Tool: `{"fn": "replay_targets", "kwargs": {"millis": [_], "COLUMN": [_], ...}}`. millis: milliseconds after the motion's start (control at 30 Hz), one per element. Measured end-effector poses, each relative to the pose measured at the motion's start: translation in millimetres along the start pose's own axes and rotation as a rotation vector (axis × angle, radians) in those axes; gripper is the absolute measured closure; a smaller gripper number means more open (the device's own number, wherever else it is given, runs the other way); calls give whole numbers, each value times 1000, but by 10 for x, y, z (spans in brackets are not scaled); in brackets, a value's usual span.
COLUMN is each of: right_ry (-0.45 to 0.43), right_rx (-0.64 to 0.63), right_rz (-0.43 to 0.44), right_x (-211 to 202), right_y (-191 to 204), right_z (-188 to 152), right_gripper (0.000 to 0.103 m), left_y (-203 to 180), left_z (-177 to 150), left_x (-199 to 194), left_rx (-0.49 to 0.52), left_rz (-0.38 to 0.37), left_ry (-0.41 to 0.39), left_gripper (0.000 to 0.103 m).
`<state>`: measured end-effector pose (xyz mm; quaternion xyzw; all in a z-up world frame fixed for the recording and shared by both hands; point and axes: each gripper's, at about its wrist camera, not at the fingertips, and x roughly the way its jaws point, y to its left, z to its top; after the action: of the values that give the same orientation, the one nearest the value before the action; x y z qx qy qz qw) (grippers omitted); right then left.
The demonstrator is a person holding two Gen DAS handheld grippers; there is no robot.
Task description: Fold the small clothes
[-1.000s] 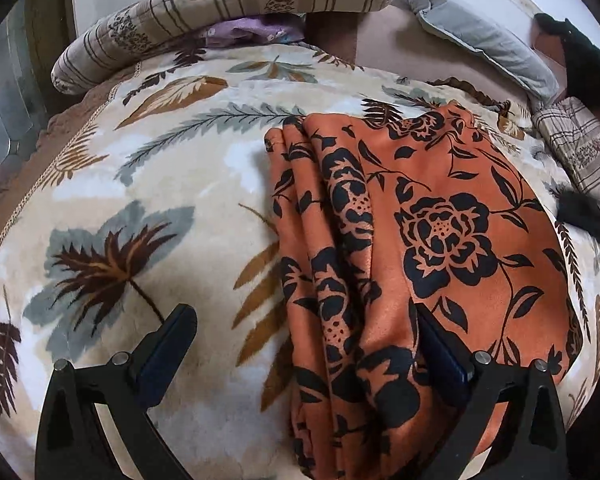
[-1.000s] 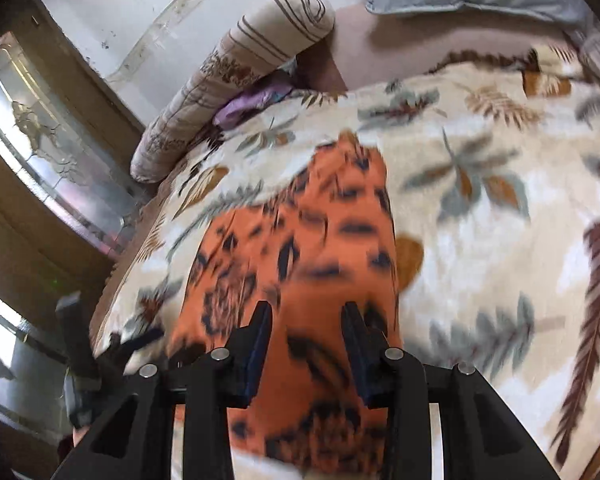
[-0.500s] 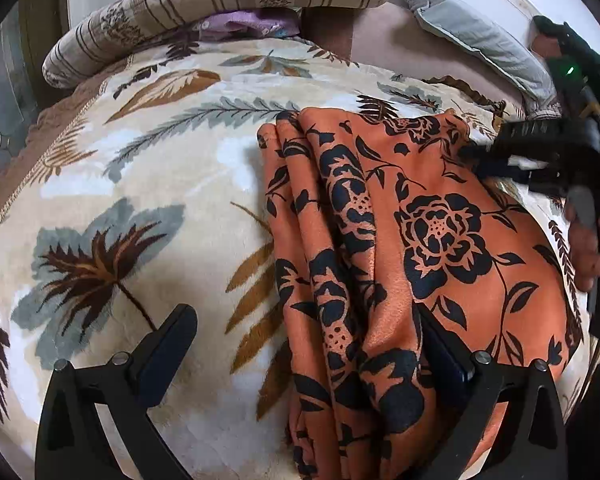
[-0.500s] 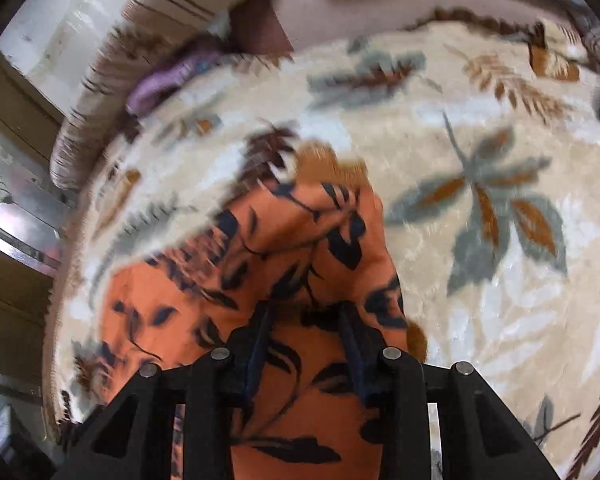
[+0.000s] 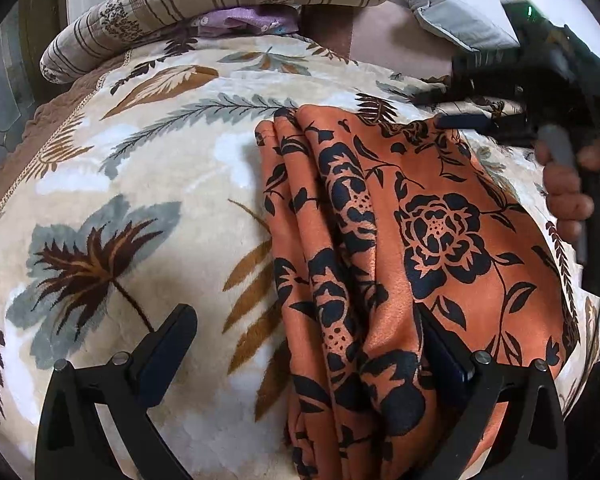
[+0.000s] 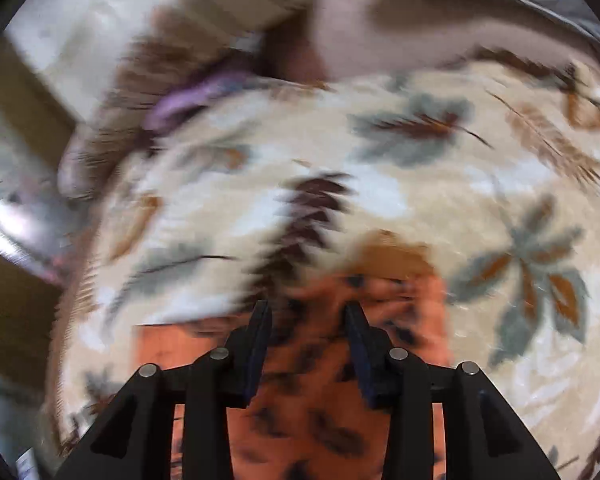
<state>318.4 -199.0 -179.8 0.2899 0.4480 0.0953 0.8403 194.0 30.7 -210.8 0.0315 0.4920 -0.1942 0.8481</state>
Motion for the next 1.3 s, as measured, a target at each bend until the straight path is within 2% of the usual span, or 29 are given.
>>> {"fn": "replay_targets", "kwargs": {"millis": [33,133,167,233,300,400,600,767,933,1100,1300], "right_ry": [33,115,149,209,194,186,118,98,101,160,140], "right_rx": [-17,-84,-102,-118,-123,-77,-87,-120,-135,-122,-104], "right_rz": [44,95,102,60,41,71,103,72,47,2,17], "right_x": [41,254,363,618,692,565,-55,-544,-807,-581,-497], "right_y": [102,400,478,557,579,496,320,158,32,-149,-223], "right_z": [-9,-65,-105,-192,-217,-194,-336,-658,-983,-1211,-1221], "right_gripper": [62,62,62,62,60,60,60,60,60,60,60], "left_y": [5,1,-2,-8,-11,-22,-33,-55,-76,-100,-105], "left_z": [2,-1,-5,-12,-13,-18,-28,-32,-40,-45,-35], "left_x": [0,-9,-14,-26,-39,-48,-58,-67,-85,-87,-82], "left_rx": [-3,-3,-2,2,3,7,10,13,17,22,23], "left_rz": [-2,0,2,11,16,17,26,35,43,51,62], "left_ry": [2,2,1,-2,-7,-11,-18,-24,-29,-29,-26], "left_gripper": [0,0,0,0,0,0,0,0,0,0,0]}}
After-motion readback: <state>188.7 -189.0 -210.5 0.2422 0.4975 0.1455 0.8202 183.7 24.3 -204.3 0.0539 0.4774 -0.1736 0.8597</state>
